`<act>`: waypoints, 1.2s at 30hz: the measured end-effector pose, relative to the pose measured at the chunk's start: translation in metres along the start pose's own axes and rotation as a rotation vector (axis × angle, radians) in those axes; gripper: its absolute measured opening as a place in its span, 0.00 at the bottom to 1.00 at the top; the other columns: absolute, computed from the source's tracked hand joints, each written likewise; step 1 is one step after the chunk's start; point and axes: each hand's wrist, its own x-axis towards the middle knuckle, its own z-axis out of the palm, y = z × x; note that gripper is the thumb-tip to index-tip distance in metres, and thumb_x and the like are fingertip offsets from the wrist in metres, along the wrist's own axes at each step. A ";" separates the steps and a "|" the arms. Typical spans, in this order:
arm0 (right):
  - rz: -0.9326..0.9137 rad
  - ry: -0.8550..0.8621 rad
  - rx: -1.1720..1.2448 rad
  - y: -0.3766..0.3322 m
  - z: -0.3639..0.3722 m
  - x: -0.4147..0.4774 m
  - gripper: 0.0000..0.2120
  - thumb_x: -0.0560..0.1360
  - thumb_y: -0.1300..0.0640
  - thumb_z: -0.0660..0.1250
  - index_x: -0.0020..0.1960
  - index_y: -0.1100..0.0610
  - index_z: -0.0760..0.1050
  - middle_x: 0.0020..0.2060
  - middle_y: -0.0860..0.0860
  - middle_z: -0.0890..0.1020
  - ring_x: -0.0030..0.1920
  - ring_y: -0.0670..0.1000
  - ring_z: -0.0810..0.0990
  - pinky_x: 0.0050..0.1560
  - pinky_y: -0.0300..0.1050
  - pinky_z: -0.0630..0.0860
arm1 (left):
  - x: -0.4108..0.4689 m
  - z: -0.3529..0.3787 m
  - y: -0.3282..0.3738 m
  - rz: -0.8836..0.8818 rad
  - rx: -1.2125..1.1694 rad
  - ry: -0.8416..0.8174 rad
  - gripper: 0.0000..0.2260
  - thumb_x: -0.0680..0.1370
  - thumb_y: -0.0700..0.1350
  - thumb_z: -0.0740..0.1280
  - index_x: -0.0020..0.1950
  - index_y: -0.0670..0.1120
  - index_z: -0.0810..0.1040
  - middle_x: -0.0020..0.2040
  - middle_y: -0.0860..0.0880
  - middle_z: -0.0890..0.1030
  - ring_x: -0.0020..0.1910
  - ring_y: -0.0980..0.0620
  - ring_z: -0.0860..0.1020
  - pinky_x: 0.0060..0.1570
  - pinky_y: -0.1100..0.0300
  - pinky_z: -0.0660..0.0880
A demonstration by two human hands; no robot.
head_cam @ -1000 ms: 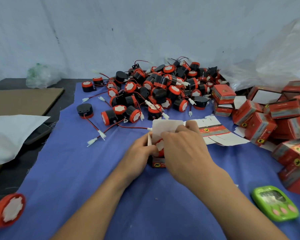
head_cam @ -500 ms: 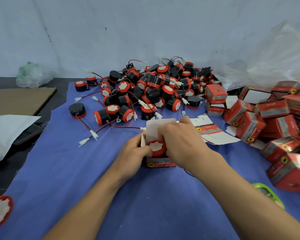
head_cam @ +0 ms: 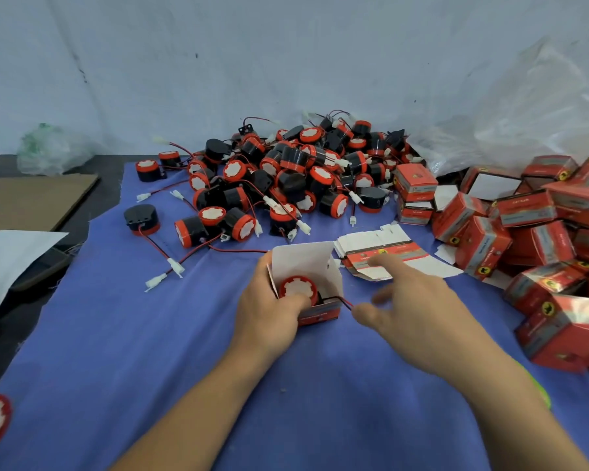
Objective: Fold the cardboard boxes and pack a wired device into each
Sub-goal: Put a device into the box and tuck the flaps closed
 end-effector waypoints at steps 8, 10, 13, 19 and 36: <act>-0.229 0.121 0.198 -0.030 -0.009 0.002 0.11 0.73 0.56 0.74 0.35 0.45 0.79 0.29 0.43 0.80 0.35 0.40 0.78 0.30 0.30 0.70 | 0.006 -0.002 0.000 -0.079 -0.069 -0.041 0.21 0.60 0.44 0.71 0.50 0.62 0.83 0.48 0.57 0.87 0.51 0.51 0.85 0.53 0.41 0.82; -0.281 0.036 0.200 -0.047 -0.004 0.011 0.11 0.76 0.56 0.71 0.37 0.44 0.81 0.30 0.43 0.80 0.34 0.41 0.77 0.29 0.30 0.69 | 0.005 -0.003 0.001 -0.075 -0.083 -0.052 0.20 0.61 0.43 0.71 0.50 0.59 0.84 0.48 0.54 0.88 0.50 0.49 0.86 0.51 0.40 0.83; -0.309 -0.030 0.077 -0.056 0.003 0.026 0.12 0.79 0.57 0.64 0.44 0.48 0.84 0.34 0.48 0.83 0.33 0.47 0.79 0.27 0.36 0.68 | 0.004 -0.003 0.003 -0.076 -0.083 -0.057 0.17 0.63 0.43 0.69 0.48 0.57 0.85 0.46 0.54 0.88 0.48 0.49 0.86 0.50 0.41 0.83; -0.354 0.160 -0.534 -0.049 0.016 0.045 0.09 0.79 0.56 0.63 0.50 0.48 0.81 0.40 0.50 0.81 0.40 0.57 0.77 0.38 0.46 0.63 | 0.004 -0.005 0.006 -0.087 -0.088 -0.085 0.19 0.60 0.42 0.70 0.48 0.58 0.84 0.47 0.52 0.88 0.50 0.46 0.85 0.53 0.37 0.81; -0.515 -0.179 -0.771 -0.064 0.007 0.031 0.07 0.80 0.60 0.64 0.45 0.53 0.70 0.41 0.52 0.73 0.40 0.53 0.65 0.47 0.48 0.63 | 0.002 -0.005 0.008 -0.092 -0.105 -0.081 0.19 0.60 0.42 0.70 0.49 0.56 0.85 0.47 0.53 0.88 0.48 0.48 0.86 0.52 0.39 0.82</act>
